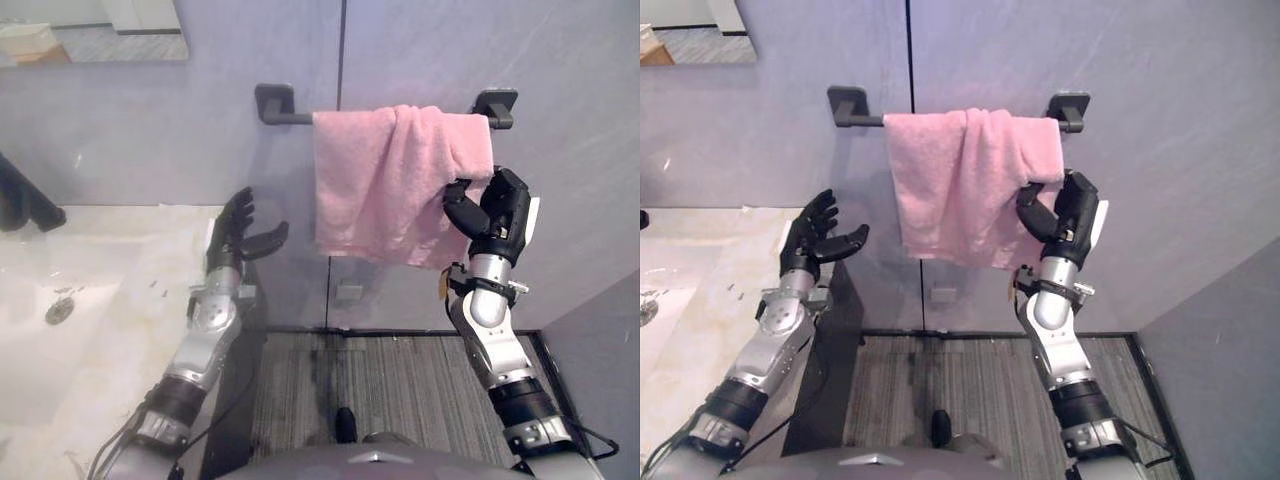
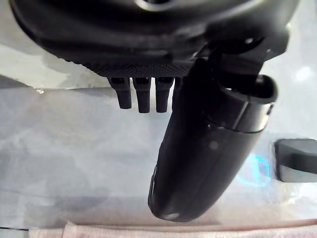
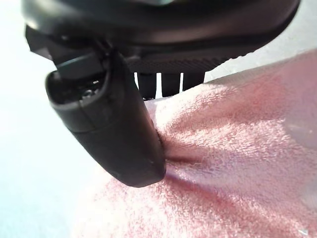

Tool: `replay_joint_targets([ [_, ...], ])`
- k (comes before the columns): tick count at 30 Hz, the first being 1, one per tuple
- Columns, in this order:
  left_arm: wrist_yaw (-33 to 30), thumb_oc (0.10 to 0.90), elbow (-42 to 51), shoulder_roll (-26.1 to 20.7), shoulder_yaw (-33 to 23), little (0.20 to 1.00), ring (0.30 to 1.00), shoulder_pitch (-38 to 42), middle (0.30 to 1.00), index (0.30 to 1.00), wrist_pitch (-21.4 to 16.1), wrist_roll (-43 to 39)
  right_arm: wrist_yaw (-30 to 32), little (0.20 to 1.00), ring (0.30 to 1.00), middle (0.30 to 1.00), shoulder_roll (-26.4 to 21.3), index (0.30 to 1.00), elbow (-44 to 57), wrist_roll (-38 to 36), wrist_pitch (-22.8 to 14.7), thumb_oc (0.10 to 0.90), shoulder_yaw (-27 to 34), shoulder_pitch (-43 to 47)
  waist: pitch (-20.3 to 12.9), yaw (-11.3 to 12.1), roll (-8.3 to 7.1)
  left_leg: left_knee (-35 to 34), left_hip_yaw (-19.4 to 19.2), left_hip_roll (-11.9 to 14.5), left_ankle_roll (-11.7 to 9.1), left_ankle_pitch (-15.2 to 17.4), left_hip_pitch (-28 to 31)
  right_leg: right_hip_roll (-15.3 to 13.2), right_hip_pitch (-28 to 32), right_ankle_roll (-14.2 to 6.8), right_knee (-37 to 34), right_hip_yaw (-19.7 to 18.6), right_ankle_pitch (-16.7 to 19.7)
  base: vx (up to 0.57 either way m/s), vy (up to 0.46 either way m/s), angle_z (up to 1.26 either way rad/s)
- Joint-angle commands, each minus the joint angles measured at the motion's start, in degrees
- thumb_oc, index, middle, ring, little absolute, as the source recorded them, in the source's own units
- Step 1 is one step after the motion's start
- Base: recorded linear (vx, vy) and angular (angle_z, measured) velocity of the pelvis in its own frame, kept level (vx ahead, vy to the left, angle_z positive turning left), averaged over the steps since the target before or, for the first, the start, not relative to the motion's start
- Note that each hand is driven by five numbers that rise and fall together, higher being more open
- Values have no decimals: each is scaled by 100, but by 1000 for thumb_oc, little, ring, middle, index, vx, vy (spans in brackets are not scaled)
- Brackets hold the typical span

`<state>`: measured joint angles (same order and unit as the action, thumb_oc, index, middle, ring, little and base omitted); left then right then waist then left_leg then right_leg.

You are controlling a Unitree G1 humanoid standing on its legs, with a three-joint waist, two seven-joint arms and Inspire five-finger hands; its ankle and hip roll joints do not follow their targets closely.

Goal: Organize the bathroom.

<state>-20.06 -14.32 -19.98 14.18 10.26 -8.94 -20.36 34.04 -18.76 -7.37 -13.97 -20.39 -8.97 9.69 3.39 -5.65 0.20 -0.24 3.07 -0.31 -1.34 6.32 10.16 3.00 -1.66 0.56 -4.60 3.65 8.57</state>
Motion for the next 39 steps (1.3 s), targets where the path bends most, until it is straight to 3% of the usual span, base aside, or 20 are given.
replay_joint_targets([
  [1,-50,800,-297,8,-391,900,900,738,900,900,-844,-77,12,300,300,300,-88,300,-108,16,-296,400,155,-320,-223,-261,157,451,-198,-102,-94,-827,290,55,-93,-263,308,-291,-455,67,-6,-3],
  [9,340,800,-520,-63,-339,900,900,938,900,900,-788,-46,-275,300,300,300,-126,300,-84,-56,-247,400,50,-339,-220,-374,198,412,-317,-106,-89,-820,312,88,-94,-265,330,-376,-479,37,-4,-4],
  [21,502,800,-642,-209,-188,900,900,1325,900,900,-1034,207,-521,300,300,300,-138,300,-132,-84,-191,400,-157,-353,-238,-506,262,405,-416,-107,-119,-884,351,120,-101,-269,338,-444,-489,24,-2,-1],
  [22,497,759,-607,-222,-168,839,839,1347,839,839,-1010,205,-527,300,300,300,-138,300,-138,-81,-198,400,-171,-357,-238,-509,264,406,-420,-104,-120,-888,350,122,-104,-271,340,-445,-489,0,0,0],
  [23,515,543,-545,-234,-145,514,514,1378,514,514,-969,230,-529,300,300,300,-141,300,-136,-89,-187,400,-190,-353,-235,-512,265,408,-423,-103,-118,-885,349,125,-109,-271,348,-447,-493,0,0,0],
  [24,495,447,-523,-233,-122,371,371,1400,371,371,-951,261,-524,300,300,300,-141,300,-128,-98,-169,400,-203,-341,-232,-517,267,415,-427,-101,-117,-885,344,128,-114,-268,356,-451,-497,0,0,0],
  [25,477,400,-489,-241,-74,300,300,1438,300,300,-927,280,-517,300,300,300,-140,300,-138,-86,-161,400,-231,-322,-230,-521,270,427,-434,-101,-117,-880,337,132,-120,-267,370,-455,-507,0,0,0],
  [37,12,400,-443,-314,-78,300,300,1487,300,300,-970,499,-377,300,300,300,-172,300,-160,-91,-109,400,-229,-460,-240,-563,270,429,-476,-96,-120,-880,344,143,-111,-273,371,-475,-527,17,-6,-4],
  [39,-245,400,-388,-275,-228,300,300,1357,300,300,-1147,520,-293,300,300,300,-149,300,-200,-116,-132,400,-190,-548,-224,-539,264,434,-468,-98,-120,-887,323,138,-99,-260,366,-467,-537,2,-2,-2],
])
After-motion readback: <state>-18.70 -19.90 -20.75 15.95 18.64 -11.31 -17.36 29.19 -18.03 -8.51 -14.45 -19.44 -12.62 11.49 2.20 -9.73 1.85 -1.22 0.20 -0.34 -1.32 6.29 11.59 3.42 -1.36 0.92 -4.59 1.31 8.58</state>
